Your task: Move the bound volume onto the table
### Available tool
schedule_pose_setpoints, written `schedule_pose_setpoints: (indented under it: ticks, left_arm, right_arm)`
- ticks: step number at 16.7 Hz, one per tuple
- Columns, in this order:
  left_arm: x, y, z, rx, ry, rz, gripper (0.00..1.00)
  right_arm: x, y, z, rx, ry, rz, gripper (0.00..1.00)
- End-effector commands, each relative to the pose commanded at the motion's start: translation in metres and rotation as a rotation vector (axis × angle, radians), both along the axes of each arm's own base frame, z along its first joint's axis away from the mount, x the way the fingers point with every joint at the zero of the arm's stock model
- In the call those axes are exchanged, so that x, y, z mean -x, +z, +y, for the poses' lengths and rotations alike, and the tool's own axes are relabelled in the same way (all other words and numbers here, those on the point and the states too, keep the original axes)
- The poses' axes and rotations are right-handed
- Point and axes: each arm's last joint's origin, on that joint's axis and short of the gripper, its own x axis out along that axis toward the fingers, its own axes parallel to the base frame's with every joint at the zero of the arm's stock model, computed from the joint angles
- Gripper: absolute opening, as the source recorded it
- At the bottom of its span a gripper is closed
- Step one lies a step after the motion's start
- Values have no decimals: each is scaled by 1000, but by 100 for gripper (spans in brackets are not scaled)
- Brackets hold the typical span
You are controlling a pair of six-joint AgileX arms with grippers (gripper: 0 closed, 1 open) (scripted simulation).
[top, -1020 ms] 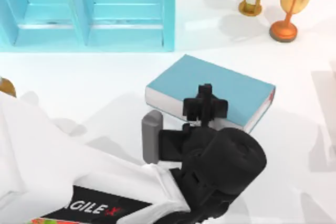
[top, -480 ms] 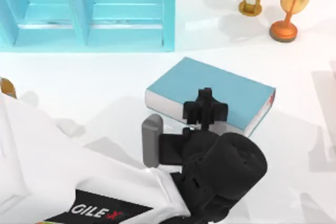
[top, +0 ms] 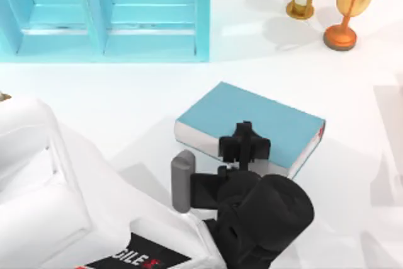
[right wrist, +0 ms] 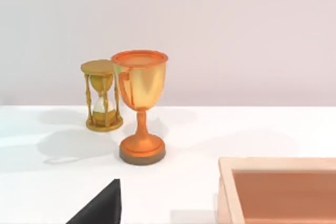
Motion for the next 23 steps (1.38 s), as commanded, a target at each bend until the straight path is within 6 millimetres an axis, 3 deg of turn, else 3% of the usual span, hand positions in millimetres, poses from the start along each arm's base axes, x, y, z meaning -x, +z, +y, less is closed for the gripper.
schedule_pose_setpoints:
  ticks: [1,14,23]
  left_arm:
    - [0,0,0,0,0,0,0]
    - [0,0,0,0,0,0,98]
    - [0,-1,0,-4,-1,2,100]
  right_arm:
    - [0,0,0,0,0,0,100]
    - [0,0,0,0,0,0,100]
    - [0,0,0,0,0,0,100]
